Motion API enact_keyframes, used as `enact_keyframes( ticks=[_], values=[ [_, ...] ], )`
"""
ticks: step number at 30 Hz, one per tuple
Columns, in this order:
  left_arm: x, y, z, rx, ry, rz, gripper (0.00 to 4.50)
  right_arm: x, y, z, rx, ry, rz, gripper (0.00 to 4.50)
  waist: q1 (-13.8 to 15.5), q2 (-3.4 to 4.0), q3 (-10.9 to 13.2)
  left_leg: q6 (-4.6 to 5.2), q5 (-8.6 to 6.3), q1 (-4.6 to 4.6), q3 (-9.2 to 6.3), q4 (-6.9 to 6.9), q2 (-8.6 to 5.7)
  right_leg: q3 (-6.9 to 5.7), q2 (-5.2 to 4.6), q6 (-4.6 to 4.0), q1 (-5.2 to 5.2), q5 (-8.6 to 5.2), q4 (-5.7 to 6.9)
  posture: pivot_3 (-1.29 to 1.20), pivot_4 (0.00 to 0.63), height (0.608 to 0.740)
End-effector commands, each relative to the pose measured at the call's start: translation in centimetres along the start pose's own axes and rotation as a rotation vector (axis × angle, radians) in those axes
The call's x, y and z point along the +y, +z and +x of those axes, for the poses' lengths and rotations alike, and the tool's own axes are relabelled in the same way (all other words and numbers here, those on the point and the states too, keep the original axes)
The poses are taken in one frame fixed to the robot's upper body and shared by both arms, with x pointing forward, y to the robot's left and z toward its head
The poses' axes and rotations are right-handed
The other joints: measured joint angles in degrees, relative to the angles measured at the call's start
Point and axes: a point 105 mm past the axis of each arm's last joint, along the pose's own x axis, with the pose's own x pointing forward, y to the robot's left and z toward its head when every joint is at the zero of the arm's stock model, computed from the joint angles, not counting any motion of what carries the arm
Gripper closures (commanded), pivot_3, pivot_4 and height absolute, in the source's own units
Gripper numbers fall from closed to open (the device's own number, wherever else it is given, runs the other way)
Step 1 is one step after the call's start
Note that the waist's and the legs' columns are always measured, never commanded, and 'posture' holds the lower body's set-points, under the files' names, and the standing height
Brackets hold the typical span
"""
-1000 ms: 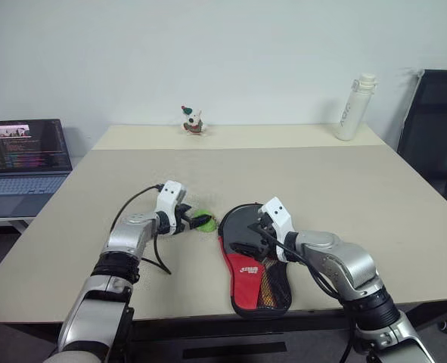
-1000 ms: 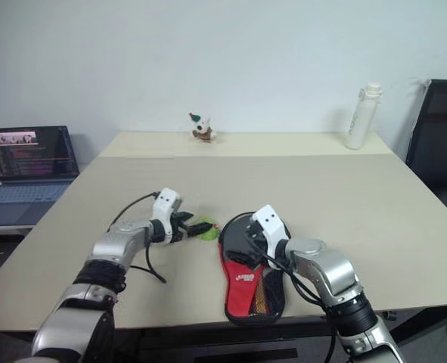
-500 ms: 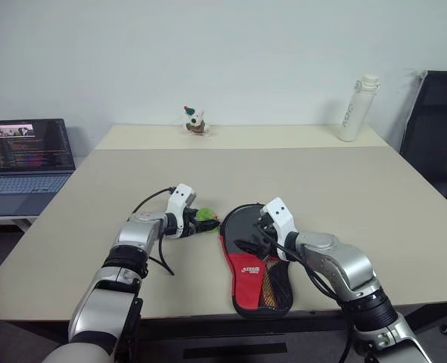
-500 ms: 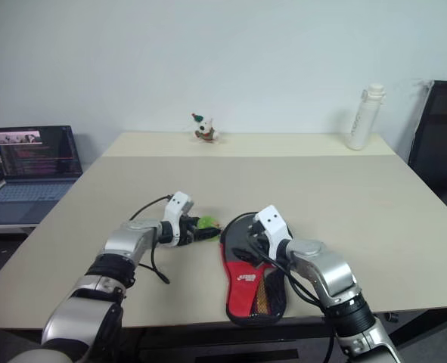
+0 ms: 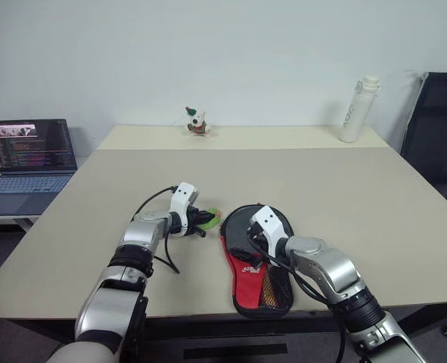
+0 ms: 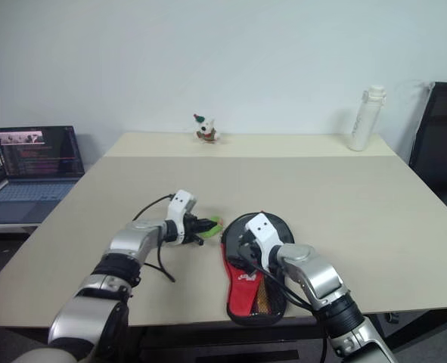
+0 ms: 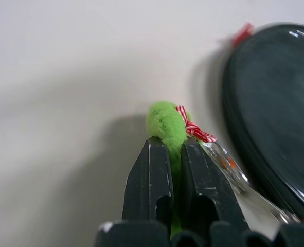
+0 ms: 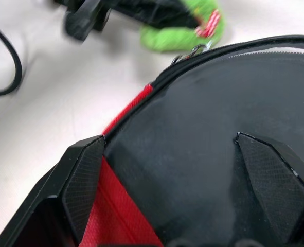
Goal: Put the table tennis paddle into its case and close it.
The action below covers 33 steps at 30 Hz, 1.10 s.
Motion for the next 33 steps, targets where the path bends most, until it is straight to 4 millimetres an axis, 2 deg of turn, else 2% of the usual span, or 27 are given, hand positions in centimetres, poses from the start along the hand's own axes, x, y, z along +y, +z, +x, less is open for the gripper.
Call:
enact_keyframes(
  ticks=[1, 7, 12, 19, 22, 27, 33],
  values=[
    [0.9, 3.1, 0.6, -0.079, 0.117, 0.067, 4.48, 0.4, -3.0, -0.1, 0.102, 0.019, 0.025, 0.00, 0.03, -0.03, -0.02, 0.00, 0.00, 0.02, 0.01, 0.01, 0.00, 0.02, 0.00, 0.02, 0.02, 0.01, 0.00, 0.00, 0.150, 0.740],
    [0.7, 5.4, 2.1, -0.115, 0.263, 0.135, 4.48, 1.2, -3.9, -0.3, 0.135, 0.043, 0.029, 0.00, -0.07, -0.08, -0.05, -0.01, 0.00, 0.02, 0.00, 0.06, -0.01, 0.01, -0.01, 0.13, 0.06, 0.07, -0.03, 0.00, 0.150, 0.740],
    [-1.3, 7.6, 3.4, -0.153, 0.290, 0.230, 4.48, 2.0, -4.6, -0.4, 0.163, 0.062, 0.041, 0.00, -0.14, -0.09, -0.05, -0.01, 0.00, 0.00, 0.01, 0.03, -0.01, 0.00, -0.01, 0.13, 0.05, 0.07, -0.07, 0.00, 0.150, 0.740],
    [-5.8, 10.6, 5.2, -0.214, 0.242, 0.488, 4.48, 4.6, -6.8, -1.3, 0.249, 0.145, 0.040, 0.00, -0.13, -0.10, -0.07, -0.03, -0.01, 0.00, 0.02, 0.02, -0.02, 0.01, -0.01, 0.13, 0.05, 0.07, -0.10, 0.00, 0.150, 0.740],
    [-8.4, 11.3, 6.0, -0.223, 0.197, 0.698, 4.48, 5.2, -7.6, -1.5, 0.278, 0.166, 0.042, 0.00, -0.14, -0.11, -0.09, -0.04, -0.02, 0.02, 0.03, 0.02, -0.03, 0.02, -0.01, 0.13, 0.06, 0.07, -0.10, 0.00, 0.150, 0.740],
    [-12.4, 11.4, 7.1, -0.243, 0.112, 1.035, 4.48, 6.1, -7.9, -1.6, 0.289, 0.182, 0.051, 0.00, -0.10, -0.11, -0.10, -0.06, -0.03, 0.02, 0.04, 0.02, -0.04, 0.04, -0.02, 0.14, 0.08, 0.07, -0.12, 0.00, 0.150, 0.740],
    [-16.7, 10.4, 8.0, -0.289, 0.003, 1.355, 4.48, 7.4, -8.3, -1.8, 0.293, 0.198, 0.078, 0.00, -0.10, -0.07, -0.17, -0.13, -0.08, 0.01, 0.06, 0.01, -0.04, 0.06, -0.02, 0.14, 0.08, 0.06, -0.21, 0.00, 0.150, 0.740]
  ],
)
